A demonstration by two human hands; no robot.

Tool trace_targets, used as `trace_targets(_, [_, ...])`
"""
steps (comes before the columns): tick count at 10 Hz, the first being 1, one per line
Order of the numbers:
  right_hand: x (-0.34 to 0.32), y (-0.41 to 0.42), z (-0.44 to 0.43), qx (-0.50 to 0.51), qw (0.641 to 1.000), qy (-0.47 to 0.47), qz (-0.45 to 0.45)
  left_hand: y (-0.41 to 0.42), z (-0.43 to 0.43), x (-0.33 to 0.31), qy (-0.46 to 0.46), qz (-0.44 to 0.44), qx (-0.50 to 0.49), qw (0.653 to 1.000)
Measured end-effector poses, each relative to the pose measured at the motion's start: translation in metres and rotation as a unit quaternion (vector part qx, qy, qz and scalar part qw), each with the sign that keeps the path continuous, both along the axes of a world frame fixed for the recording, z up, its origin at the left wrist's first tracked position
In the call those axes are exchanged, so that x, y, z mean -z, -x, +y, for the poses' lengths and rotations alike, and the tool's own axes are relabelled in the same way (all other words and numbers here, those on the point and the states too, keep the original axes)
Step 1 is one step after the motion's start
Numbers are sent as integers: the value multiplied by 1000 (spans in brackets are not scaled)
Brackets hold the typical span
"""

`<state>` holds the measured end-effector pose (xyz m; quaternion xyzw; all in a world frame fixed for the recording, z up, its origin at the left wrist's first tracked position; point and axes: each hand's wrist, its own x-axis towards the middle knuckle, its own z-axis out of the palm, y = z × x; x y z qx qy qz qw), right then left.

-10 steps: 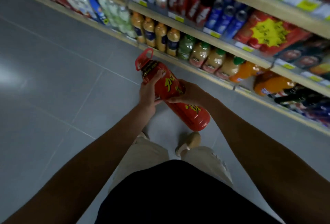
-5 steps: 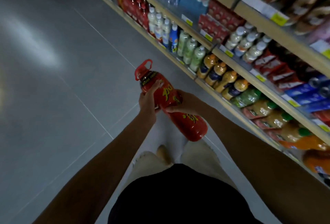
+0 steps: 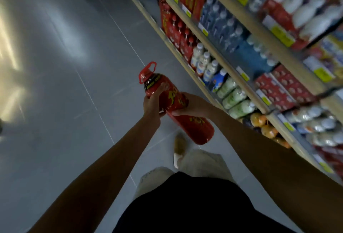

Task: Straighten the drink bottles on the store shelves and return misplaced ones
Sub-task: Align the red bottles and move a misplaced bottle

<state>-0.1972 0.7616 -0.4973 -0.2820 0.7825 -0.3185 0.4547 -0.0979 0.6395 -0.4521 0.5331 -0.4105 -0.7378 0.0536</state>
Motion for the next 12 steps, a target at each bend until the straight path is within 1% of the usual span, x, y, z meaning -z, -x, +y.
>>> trace_targets(3, [-17,122,-189,-102,994,22,16,104,-167,-12,13,19,-96,995])
trace_targets(4, [-14,157,-248,-115,993,24,19,137,-223,-6,15,24,-103,994])
trace_targets(5, [-9,195,-310,-108,994,22,19,177,-286,2,13,29,-97,995])
trace_targets(7, [-7,275,-417,-45,999,6,12,267,-405,9,-13,30,-45,998])
trace_targets(8, [-10,316,-461,1,1000,5,7,316,-459,9,-10,30,-13,999])
trace_targets(9, [-14,355,-498,22,999,24,-24,358,-496,2,-14,19,33,999])
trace_targets(10, [-12,399,-529,65,998,17,-7,416,-542,19,-9,16,74,997])
trace_targets(12, [-3,471,-586,115,992,27,-41,503,-601,19,1,14,140,990])
